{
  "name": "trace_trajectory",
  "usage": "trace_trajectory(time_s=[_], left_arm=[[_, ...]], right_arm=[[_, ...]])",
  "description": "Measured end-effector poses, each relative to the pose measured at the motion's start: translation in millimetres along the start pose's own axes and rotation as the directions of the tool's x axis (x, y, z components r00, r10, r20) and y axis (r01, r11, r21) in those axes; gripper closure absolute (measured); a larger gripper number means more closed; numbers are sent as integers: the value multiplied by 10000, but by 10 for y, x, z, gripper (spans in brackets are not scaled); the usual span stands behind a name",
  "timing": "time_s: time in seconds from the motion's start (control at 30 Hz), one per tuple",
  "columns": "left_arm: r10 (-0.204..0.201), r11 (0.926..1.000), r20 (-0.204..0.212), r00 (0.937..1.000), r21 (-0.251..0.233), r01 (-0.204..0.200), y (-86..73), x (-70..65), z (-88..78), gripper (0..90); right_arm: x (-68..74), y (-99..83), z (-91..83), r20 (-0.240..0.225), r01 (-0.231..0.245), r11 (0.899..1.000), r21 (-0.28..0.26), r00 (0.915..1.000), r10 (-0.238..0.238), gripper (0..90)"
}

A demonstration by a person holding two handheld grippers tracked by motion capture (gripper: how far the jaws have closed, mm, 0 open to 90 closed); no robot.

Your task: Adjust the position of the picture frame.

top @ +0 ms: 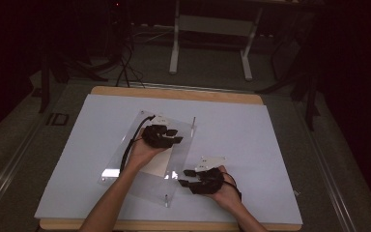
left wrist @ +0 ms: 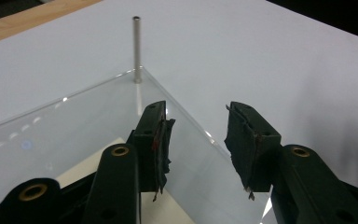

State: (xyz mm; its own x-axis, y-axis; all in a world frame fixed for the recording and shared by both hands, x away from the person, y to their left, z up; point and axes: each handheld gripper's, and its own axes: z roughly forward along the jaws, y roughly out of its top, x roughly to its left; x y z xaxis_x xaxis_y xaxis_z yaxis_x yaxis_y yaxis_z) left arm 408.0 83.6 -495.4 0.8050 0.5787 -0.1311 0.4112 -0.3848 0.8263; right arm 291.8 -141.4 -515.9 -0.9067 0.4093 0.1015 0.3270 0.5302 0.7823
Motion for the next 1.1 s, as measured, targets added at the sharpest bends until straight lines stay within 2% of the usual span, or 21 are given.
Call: trace_trajectory(time_s=[0.03,0.1,0.3,0.4,0.47,0.53,0.57,0.67,0.7,0.83,0.93,1.0,1.03,1.1], left_arm=[[0,10000,0,10000,0,0,0,0,0,578],[-219,9998,-142,9997,-8,219,0,65,46,578],[-159,9993,-312,9994,339,169,23,93,113,576],[-159,9990,-280,9995,414,171,50,92,144,576],[-80,9991,-329,9994,424,94,63,86,157,576],[-94,9988,-316,9995,483,109,75,86,183,576],[-67,9986,-333,9994,521,84,77,85,195,576],[-61,9982,-355,9994,600,82,81,87,225,576],[-92,9983,-351,9993,575,112,82,87,235,576],[-93,9982,-402,9992,595,117,97,91,269,576],[-43,9979,-444,9990,648,72,115,93,310,574],[76,9978,-689,9976,668,-30,129,86,351,569],[146,9980,-967,9952,622,-86,136,82,372,570],[2,9990,-1345,9909,440,58,149,95,415,570]], right_arm=[[0,0,0,0,0,10000,0,10000,0,573],[85,-16,23,-295,85,10000,32,9995,-84,578],[254,-56,76,-879,505,9987,111,9949,-493,578],[313,-76,88,-1355,775,9969,108,9879,-754,588],[328,-78,94,-1459,864,9962,96,9857,-840,590],[411,-75,125,-1844,1183,9930,47,9760,-1155,603],[432,-69,142,-1885,1225,9925,27,9747,-1198,611],[471,-49,187,-1911,1305,9914,-24,9731,-1285,646],[504,-24,245,-1722,1433,9897,-31,9748,-1417,691],[555,-19,394,-1722,1535,9881,-31,9733,-1518,824],[608,-34,393,-1208,2167,9762,-81,9689,-2161,846],[623,-38,395,-1069,2170,9761,-96,9703,-2168,848],[626,-44,396,-1041,2146,9766,-151,9710,-2150,848],[625,-53,395,-1027,2054,9785,-200,9731,-2063,847]])
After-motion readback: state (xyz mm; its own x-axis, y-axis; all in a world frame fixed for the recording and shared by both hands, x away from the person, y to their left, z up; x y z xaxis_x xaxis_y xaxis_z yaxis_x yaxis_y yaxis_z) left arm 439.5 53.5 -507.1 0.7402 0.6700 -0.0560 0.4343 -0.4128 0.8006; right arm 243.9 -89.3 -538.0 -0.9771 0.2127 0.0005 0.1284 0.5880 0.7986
